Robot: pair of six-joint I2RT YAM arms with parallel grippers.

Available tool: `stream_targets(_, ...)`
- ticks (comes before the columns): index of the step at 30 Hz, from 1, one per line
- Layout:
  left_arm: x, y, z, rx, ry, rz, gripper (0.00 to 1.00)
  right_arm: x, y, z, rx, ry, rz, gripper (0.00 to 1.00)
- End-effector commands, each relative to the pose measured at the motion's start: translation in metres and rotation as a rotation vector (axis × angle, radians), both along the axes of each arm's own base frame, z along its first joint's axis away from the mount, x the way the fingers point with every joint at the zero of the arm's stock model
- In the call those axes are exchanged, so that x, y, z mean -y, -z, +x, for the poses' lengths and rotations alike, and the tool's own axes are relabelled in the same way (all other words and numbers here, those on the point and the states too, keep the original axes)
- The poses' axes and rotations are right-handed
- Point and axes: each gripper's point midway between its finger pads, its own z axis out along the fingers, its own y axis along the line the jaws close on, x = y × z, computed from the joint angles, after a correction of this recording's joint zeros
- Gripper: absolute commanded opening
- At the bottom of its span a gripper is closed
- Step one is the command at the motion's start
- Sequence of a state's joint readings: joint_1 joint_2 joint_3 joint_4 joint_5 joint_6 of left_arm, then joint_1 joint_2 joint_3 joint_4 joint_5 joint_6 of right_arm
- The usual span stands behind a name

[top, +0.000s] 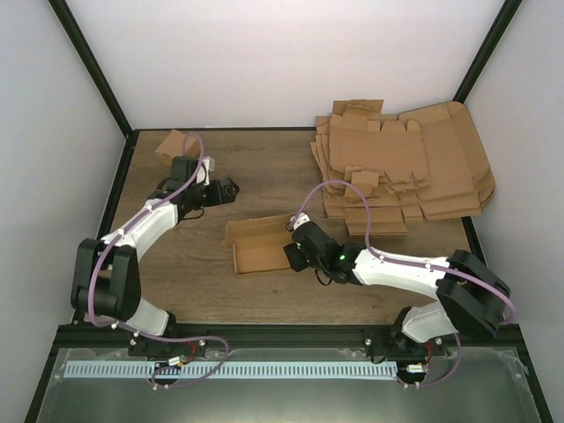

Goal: Fold the paper box

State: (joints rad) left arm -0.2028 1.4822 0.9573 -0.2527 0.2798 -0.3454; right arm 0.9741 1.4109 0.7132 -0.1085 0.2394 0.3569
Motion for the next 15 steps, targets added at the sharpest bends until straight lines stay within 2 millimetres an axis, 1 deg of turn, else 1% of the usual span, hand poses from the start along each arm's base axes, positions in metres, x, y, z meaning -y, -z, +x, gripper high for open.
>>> stream_targets(1,0.017,0.000,0.014,-0.012,0.063,-0.060,1.00,-0.001,-0.028,-0.015,-0.068,0.002,0.104,0.56)
stream_targets(3,0.024,0.010,0.012,-0.044,0.087,-0.090,1.00,0.003,-0.023,-0.027,-0.115,-0.007,0.123,0.58)
stream_targets(7,0.036,0.031,0.002,-0.119,0.136,-0.141,0.99,0.016,-0.003,-0.050,-0.223,-0.004,0.129,0.58)
stream_targets(9,0.040,0.037,-0.003,-0.143,0.152,-0.160,0.97,0.022,0.004,-0.059,-0.258,0.000,0.142,0.58)
stream_targets(11,0.045,0.041,-0.009,-0.158,0.169,-0.173,0.97,0.026,0.006,-0.068,-0.276,-0.008,0.173,0.58)
stream_targets(13,0.049,0.048,-0.014,-0.187,0.182,-0.176,0.97,0.027,0.010,-0.076,-0.297,-0.025,0.203,0.58)
stream_targets(15,0.053,0.057,-0.020,-0.222,0.202,-0.185,0.97,0.028,0.018,-0.083,-0.329,-0.033,0.213,0.58)
